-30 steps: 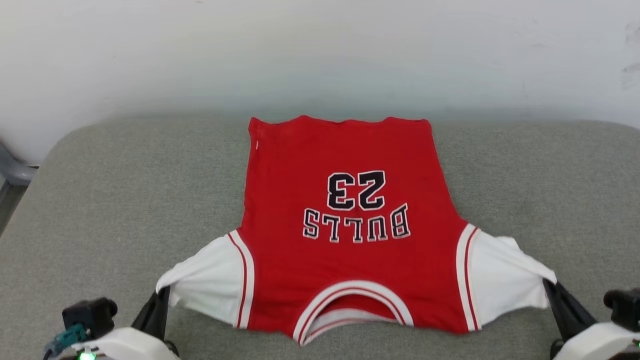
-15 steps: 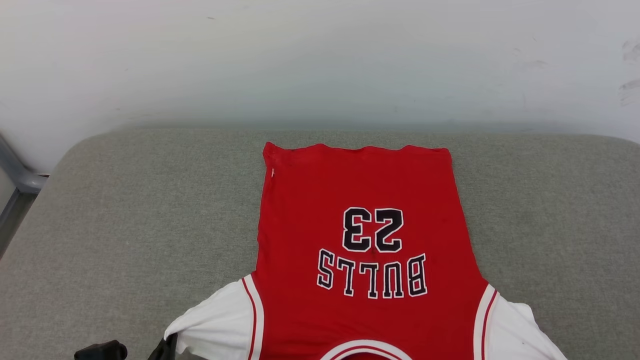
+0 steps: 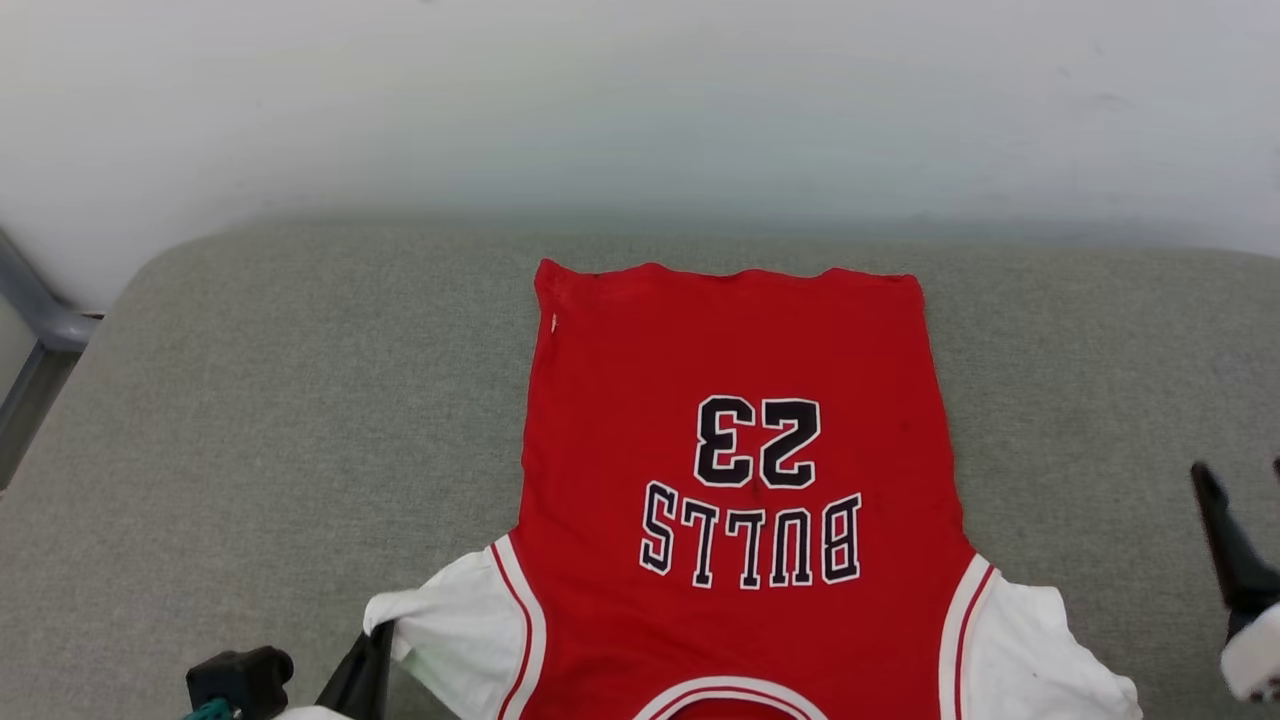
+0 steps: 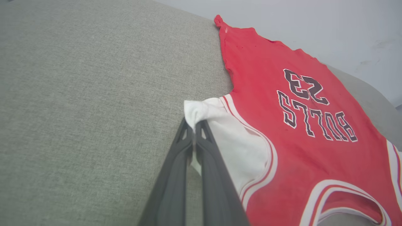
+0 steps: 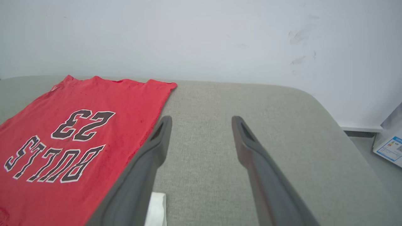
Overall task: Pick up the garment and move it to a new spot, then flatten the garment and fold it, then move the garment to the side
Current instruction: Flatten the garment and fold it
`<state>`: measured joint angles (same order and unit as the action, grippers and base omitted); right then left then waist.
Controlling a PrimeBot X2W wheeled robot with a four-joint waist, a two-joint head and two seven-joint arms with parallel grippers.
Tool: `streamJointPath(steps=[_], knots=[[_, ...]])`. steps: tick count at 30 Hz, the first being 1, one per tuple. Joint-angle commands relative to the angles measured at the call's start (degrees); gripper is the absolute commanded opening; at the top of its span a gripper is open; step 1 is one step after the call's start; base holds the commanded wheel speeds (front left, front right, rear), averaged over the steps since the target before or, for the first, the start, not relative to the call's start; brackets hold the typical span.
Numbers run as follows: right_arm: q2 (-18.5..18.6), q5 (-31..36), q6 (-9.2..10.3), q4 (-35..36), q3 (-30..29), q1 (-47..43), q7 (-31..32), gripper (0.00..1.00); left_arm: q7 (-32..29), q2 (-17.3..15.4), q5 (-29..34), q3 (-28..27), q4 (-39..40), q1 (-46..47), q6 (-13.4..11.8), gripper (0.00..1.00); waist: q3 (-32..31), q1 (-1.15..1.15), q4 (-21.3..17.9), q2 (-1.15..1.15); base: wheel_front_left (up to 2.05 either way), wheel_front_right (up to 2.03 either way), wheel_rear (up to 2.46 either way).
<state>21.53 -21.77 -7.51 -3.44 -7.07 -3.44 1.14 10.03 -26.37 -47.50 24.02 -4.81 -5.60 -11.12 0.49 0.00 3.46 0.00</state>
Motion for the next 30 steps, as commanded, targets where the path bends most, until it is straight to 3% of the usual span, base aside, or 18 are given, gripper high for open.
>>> streamJointPath(steps=[1, 7, 12, 21, 30], knots=[[1.4, 0.2, 0.04, 1.8, -0.6, 2.8, 0.6, 1.0, 0.5, 0.4, 0.7, 0.2, 0.9, 1.3, -0.3, 0.0, 1.8, 0.0, 1.2, 0.0, 0.0, 0.0, 0.0], [6.8, 0.1, 0.04, 6.7, -0.1, 17.3, 6.2, 1.0, 1.2, 1.2, 2.6, 1.0, 3.2, 5.4, -0.2, 0.0, 8.0, 0.0, 4.6, 0.0, 0.0, 0.0, 0.0], [10.2, 0.4, 0.04, 7.1, 5.1, 31.9, 14.4, 1.0, 2.1, 2.3, 4.0, 1.2, 4.5, 8.8, 0.0, 0.0, 13.2, 0.0, 7.0, 0.0, 0.0, 0.0, 0.0], [13.3, -2.2, 0.04, -8.1, 14.6, 53.7, 36.3, 1.0, 3.6, 5.5, 5.6, 2.6, 4.5, 14.2, 1.7, 0.0, 21.1, 0.0, 11.1, 0.0, 0.0, 0.0, 0.0], [15.7, -5.4, 0.05, -20.6, 21.2, 62.9, 53.7, 1.0, 4.7, 8.5, 7.1, 2.4, 3.5, 18.2, 3.5, 0.0, 27.4, 0.0, 13.9, 0.0, 0.0, 0.0, 0.0]])
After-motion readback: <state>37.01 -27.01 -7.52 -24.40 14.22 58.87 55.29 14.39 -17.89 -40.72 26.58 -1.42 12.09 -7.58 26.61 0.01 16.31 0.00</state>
